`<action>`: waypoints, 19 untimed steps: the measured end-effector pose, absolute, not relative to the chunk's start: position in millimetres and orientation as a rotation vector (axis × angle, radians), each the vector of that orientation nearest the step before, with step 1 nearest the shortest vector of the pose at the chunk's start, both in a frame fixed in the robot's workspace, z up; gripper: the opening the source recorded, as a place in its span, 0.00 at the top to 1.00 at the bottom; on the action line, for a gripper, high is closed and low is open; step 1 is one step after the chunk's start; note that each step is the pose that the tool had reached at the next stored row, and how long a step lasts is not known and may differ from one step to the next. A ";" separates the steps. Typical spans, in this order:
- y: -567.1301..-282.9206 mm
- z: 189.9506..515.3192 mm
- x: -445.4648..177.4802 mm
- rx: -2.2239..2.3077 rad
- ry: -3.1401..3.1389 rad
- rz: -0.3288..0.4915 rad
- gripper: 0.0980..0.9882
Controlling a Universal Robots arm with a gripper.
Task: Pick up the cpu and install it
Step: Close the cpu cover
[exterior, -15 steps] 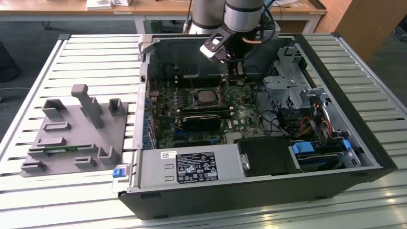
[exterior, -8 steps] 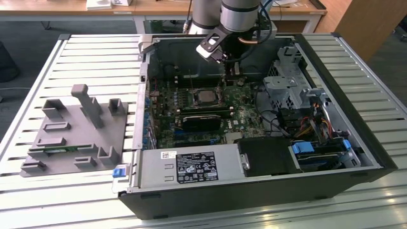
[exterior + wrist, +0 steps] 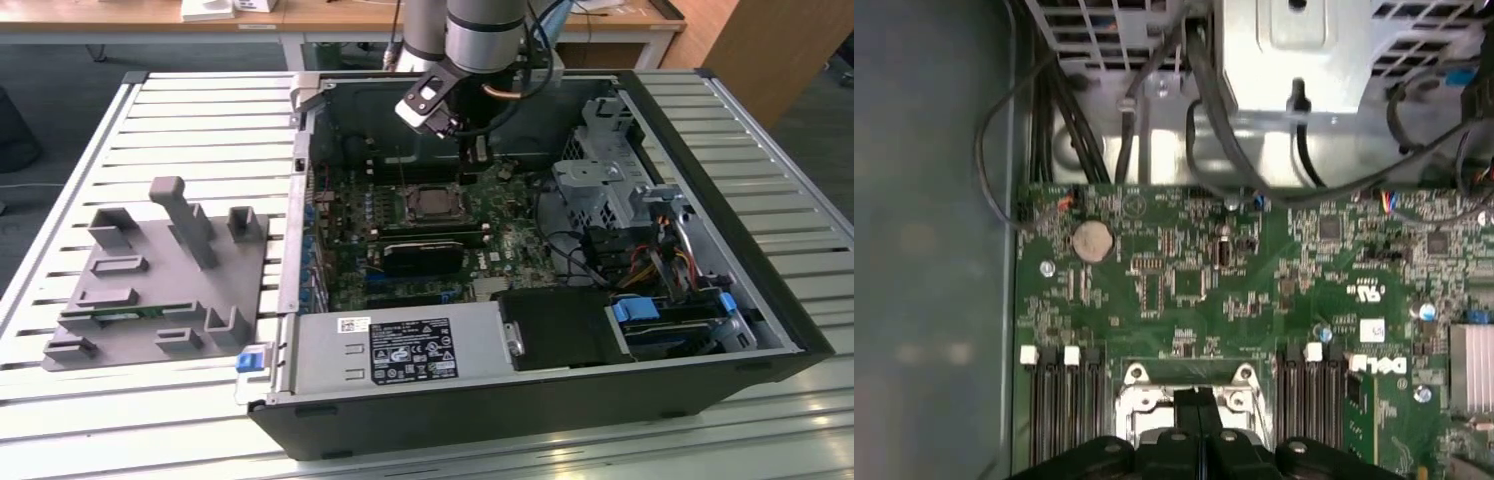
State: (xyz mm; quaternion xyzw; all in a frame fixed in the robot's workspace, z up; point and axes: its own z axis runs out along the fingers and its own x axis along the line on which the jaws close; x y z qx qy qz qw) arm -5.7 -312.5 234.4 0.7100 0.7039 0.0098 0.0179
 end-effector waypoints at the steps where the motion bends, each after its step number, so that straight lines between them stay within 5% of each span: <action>1: -312.5 232.6 -7.6 2.206 2.187 0.029 0.99; 19: -312.5 226.9 -35.8 2.210 2.191 0.024 0.99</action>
